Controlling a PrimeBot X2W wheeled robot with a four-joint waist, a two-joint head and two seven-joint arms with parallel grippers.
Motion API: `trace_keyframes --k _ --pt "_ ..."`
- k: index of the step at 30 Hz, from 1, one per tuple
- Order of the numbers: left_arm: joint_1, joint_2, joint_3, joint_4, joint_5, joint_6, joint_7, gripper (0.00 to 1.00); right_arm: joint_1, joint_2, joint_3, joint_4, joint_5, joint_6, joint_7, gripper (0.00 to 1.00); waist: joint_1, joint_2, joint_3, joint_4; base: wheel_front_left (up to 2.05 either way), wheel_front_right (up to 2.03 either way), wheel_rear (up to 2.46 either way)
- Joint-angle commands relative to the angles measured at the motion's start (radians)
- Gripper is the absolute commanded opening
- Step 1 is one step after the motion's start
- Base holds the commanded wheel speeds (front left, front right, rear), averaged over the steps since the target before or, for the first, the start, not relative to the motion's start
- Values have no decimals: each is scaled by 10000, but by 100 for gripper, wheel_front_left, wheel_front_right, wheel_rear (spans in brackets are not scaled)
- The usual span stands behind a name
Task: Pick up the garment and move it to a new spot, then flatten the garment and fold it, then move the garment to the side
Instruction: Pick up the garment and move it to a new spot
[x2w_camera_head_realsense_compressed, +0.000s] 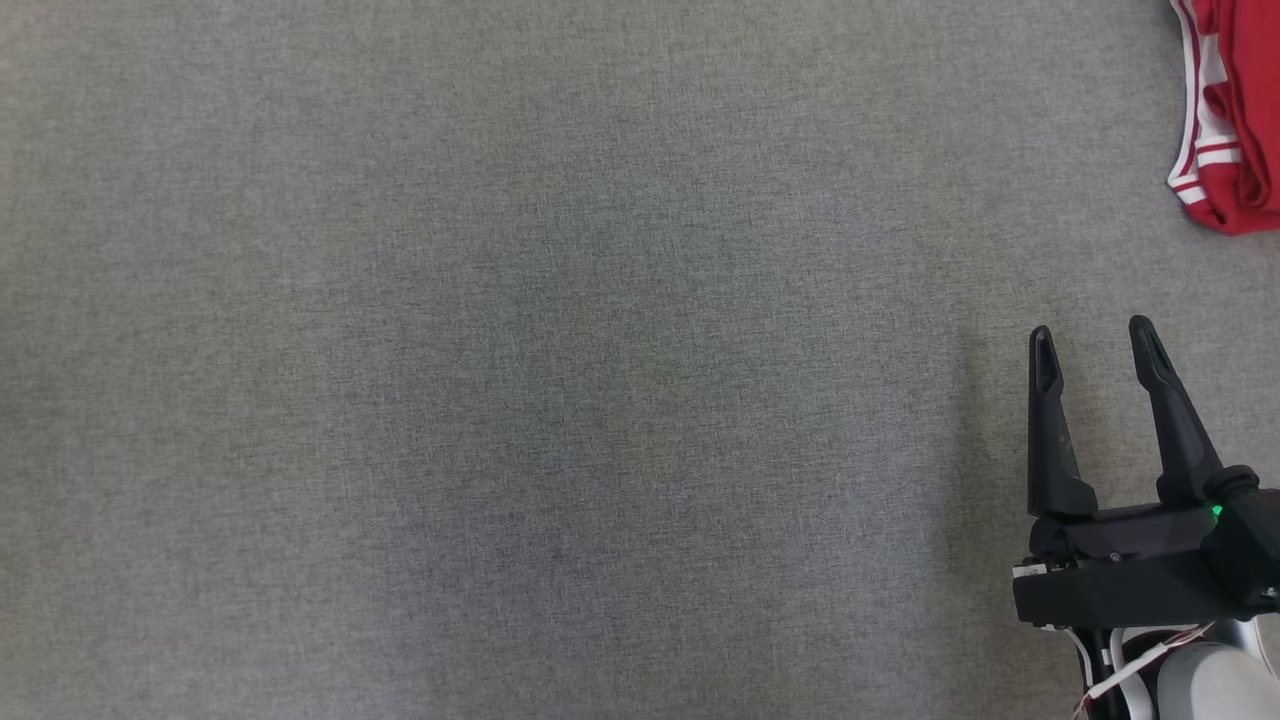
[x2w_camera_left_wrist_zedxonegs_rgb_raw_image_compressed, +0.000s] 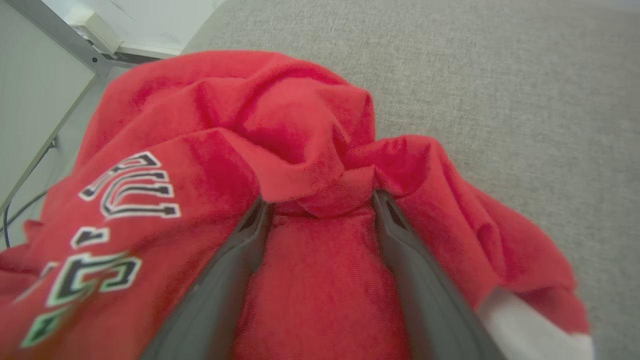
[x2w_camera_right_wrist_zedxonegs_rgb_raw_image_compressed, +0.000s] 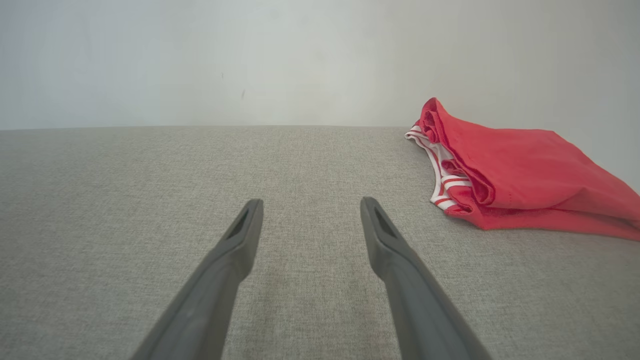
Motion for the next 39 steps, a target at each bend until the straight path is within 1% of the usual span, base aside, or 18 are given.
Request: trace_keyframes --k 1,4,6,7,8,11,13,14,17,20,22,26,32,36,39 --pt "-55 -51 -3 336 -124 -74 398 100 -34 -31 20 -68 -63 -27 35 100 -1 -2 52 -35 0 0 0" --pt "-217 -57 -146 795 -213 -80 1086 100 -27 -81 10 -111 -58 -27 104 100 -1 -2 40 -16 0 0 0" --pt "-325 -80 -236 863 -273 -116 1192 100 -15 -105 -10 -134 -48 -27 133 100 -1 -2 14 -1 0 0 0" --pt "-398 -74 -243 800 -328 -131 996 47 -12 -125 -27 -158 -46 -27 153 100 -1 -2 3 11 0 0 0" --pt "-434 -58 -271 728 -331 -141 773 0 -17 -129 -29 -158 -45 -27 176 100 -1 -2 -24 21 0 0 0" --pt "-467 -6 -311 642 -204 -124 -131 0 -13 -135 -11 -148 -65 -27 198 100 -1 -2 -169 60 0 0 0" --pt "-528 -31 -197 620 -253 20 -902 0 -1 -133 20 -108 -49 -27 200 100 -1 -2 -311 94 0 0 0" --pt "-528 -31 -197 620 -253 20 -902 0 -1 -133 20 -108 -49 -27 200 100 -1 -2 -311 94 0 0 0" --pt "-724 -25 -237 554 -85 267 -1997 0 29 -118 66 -13 -38 -27 194 100 -1 -2 -622 153 0 0 0" --pt "-907 -120 -390 456 137 330 -2858 0 66 -76 128 111 6 -27 152 100 -1 -2 -989 229 0 0 0" --pt "-1103 -256 -486 362 169 265 -3207 0 104 -44 165 261 39 -27 132 100 -1 -2 -1264 286 0 0 0" --pt "-1510 -383 -925 -12 499 160 -3728 0 194 28 274 583 135 -27 21 100 -1 -2 -1757 341 0 0 0" --pt "-2081 -1065 -1403 -1475 683 63 -4165 0 329 172 408 1375 336 -27 -332 100 -1 -2 -2529 140 0 0 0" --pt "-2061 -1626 -1584 -2740 609 197 -4142 0 456 261 461 1896 454 -27 -551 100 -1 -2 -2944 -150 0 0 0" --pt "-1837 -2048 -1865 -3860 649 328 -3853 0 477 307 502 2237 520 -27 -714 100 -1 -2 -3132 -451 0 0 0"
